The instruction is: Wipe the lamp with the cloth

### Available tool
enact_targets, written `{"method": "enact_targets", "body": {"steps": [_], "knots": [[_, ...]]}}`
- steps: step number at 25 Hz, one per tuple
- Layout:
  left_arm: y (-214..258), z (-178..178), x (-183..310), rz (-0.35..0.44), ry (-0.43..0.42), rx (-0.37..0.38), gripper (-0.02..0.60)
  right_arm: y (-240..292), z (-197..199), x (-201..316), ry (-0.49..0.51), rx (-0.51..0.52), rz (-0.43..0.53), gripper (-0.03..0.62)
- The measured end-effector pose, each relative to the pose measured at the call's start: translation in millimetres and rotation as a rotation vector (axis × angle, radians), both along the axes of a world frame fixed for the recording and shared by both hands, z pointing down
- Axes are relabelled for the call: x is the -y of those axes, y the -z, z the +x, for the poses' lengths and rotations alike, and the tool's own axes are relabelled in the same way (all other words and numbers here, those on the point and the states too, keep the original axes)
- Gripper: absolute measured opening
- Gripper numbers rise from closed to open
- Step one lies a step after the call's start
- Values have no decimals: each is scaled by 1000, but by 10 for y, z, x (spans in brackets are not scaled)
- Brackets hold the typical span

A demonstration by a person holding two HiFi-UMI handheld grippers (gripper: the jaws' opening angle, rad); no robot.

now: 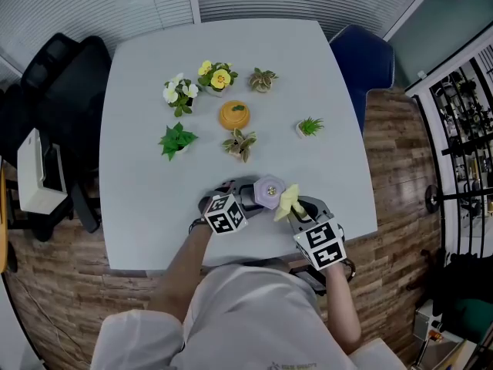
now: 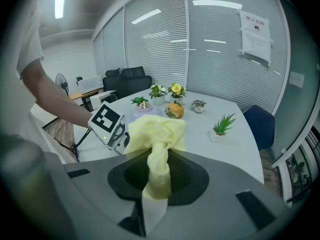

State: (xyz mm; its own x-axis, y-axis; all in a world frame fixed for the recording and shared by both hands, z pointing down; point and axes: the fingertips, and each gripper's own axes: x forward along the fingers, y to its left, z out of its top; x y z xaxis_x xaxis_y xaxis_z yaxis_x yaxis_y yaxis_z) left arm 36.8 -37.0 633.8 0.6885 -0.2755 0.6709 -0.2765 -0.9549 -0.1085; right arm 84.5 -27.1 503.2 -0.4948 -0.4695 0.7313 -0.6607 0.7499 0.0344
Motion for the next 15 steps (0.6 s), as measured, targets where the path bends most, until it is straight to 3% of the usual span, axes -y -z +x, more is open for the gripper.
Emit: {"method": "enact_targets", "body": {"steps": [15], "knots": [[-4,1,1,1,0,-1,304,-205,-222,-160,71,-13,-79,75]]}}
